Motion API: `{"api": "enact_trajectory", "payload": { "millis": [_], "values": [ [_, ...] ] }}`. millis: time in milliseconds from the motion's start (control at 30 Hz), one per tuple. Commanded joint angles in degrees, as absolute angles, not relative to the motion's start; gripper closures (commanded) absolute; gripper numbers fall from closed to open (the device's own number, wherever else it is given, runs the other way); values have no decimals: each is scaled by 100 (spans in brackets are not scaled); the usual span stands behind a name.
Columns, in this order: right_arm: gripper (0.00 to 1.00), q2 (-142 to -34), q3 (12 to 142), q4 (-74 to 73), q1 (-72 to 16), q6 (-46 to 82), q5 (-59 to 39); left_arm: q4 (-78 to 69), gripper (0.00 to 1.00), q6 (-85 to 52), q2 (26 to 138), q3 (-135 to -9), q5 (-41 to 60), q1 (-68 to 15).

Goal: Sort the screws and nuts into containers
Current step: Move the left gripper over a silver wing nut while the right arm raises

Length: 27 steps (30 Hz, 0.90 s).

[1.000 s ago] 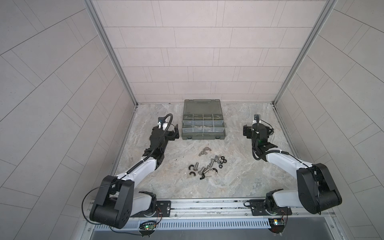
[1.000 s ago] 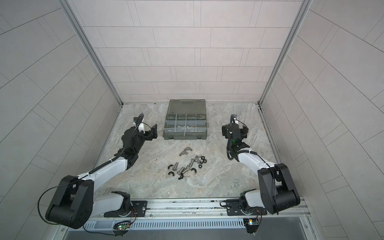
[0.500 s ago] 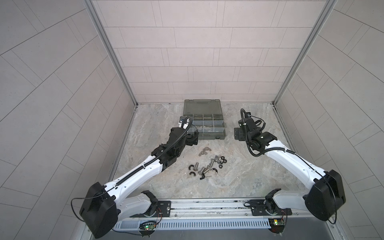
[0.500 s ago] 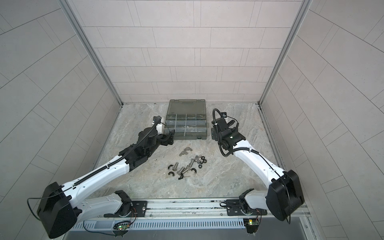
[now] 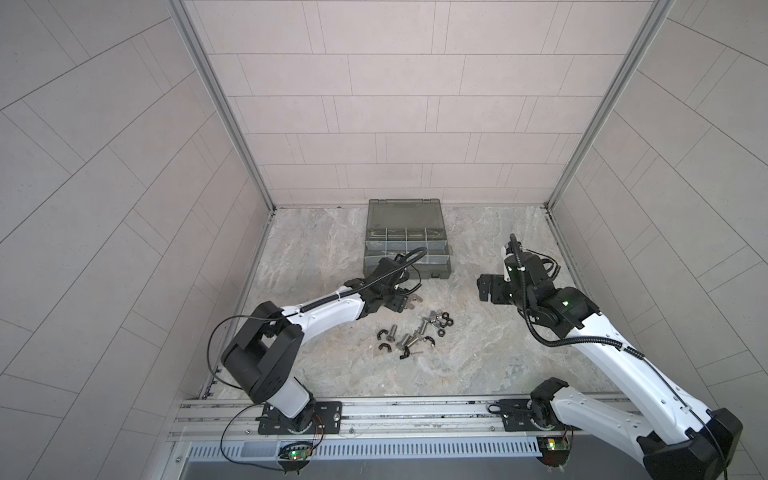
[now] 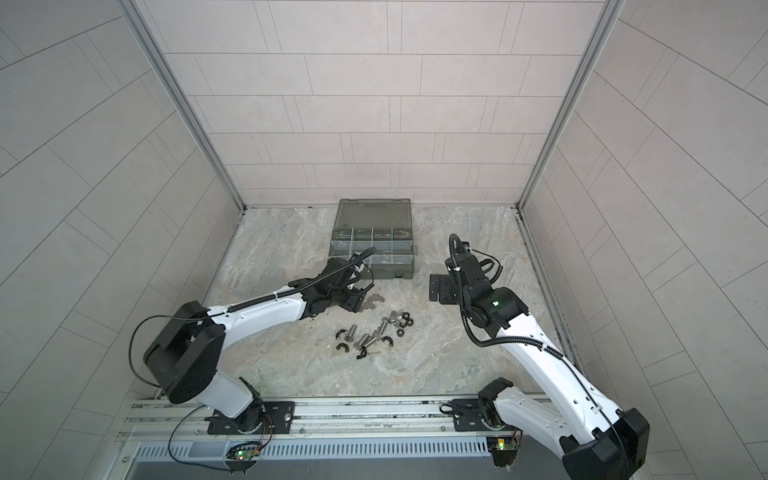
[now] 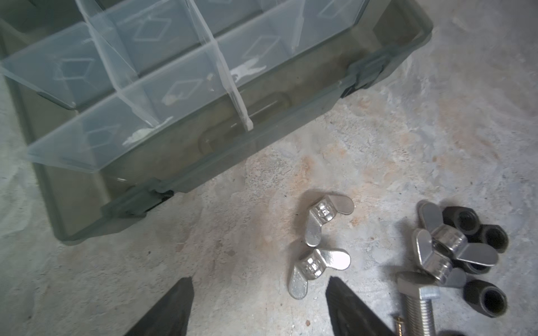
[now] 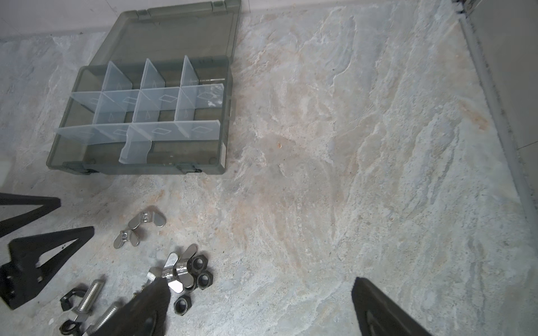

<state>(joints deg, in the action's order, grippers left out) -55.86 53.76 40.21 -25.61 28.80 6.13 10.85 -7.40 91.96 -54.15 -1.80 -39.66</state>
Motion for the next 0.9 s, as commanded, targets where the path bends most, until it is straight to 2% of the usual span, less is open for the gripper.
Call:
{"api": "enact_trajectory", "payload": {
  "millis": [0,267,467,767,867],
  "values": [
    [1,-5385,5208,4268,-2584,3024,272,1334,24,-574,9298,-5616,92,-4062],
    [1,-5385,4990,4049,-2575,3032,-59,925,25,-324,9512,-5555,165,-4195],
    [1,-5506,5010,3994,-2526,3026,-204,1139,30,-5,9957,-5933,181,-4195],
    [1,-5412,4782,3965,-2348,3110,-588,1234,30,139,10494,-6483,221,-4195],
    [1,-5301,4672,3970,-2240,3096,-689,1358,34,211,10703,-6683,293,-4195]
  ]
}}
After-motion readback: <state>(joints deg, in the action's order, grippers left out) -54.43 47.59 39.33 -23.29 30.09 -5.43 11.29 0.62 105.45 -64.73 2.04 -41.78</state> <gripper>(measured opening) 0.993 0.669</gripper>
